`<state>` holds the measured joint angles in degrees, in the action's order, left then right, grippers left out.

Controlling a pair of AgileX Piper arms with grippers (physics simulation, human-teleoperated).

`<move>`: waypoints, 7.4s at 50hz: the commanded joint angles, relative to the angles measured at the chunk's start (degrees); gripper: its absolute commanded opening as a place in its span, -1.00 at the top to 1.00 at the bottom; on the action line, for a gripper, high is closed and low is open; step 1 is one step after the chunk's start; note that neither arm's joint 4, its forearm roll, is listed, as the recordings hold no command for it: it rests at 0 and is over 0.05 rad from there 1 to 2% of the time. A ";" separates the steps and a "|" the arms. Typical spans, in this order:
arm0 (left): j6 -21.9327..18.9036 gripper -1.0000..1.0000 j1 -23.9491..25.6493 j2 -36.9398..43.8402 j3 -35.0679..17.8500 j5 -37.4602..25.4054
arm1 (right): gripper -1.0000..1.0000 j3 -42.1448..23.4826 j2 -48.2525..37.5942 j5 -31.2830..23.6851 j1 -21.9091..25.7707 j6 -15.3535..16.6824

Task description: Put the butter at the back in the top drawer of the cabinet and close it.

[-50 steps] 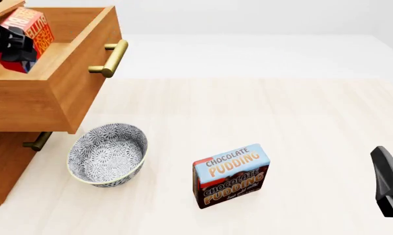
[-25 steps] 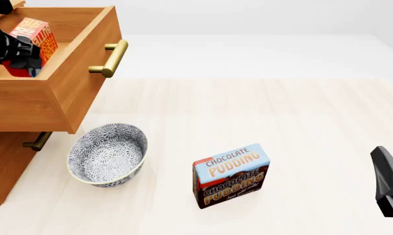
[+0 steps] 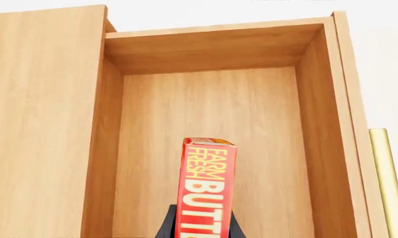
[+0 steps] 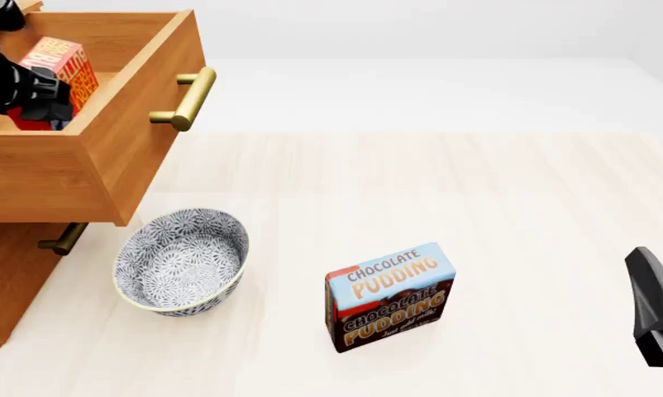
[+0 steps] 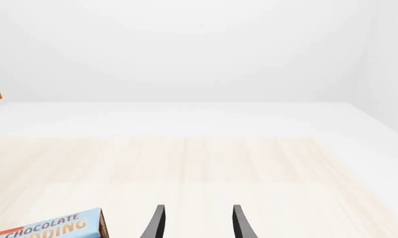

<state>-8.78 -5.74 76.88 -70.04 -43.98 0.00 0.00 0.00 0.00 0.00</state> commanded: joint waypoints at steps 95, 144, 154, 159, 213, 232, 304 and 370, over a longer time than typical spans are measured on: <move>2.37 -1.00 40.91 1.41 -18.46 3.64 | -1.00 0.00 0.00 0.00 0.00 0.00; 8.31 -1.00 45.16 16.08 -15.88 11.41 | -1.00 0.00 0.00 0.00 0.00 0.00; 8.38 -1.00 43.56 17.29 -14.38 12.82 | -1.00 0.00 0.00 0.00 0.00 0.00; 8.34 -1.00 42.80 17.70 -13.86 13.36 | -1.00 0.00 0.00 0.00 0.00 0.00; 5.58 -1.00 33.81 14.87 -7.04 15.98 | -1.00 0.00 0.00 0.00 0.00 0.00; 5.35 -1.00 31.36 13.75 -5.45 16.29 | -1.00 0.00 0.00 0.00 0.00 0.00; 0.53 -1.00 15.79 1.35 5.40 17.03 | -1.00 0.00 0.00 0.00 0.00 0.00; -3.48 -1.00 4.21 -3.41 9.48 18.56 | -1.00 0.00 0.00 0.00 0.00 0.00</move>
<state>-12.28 -0.20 73.47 -61.21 -25.91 0.00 0.00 0.00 0.00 0.00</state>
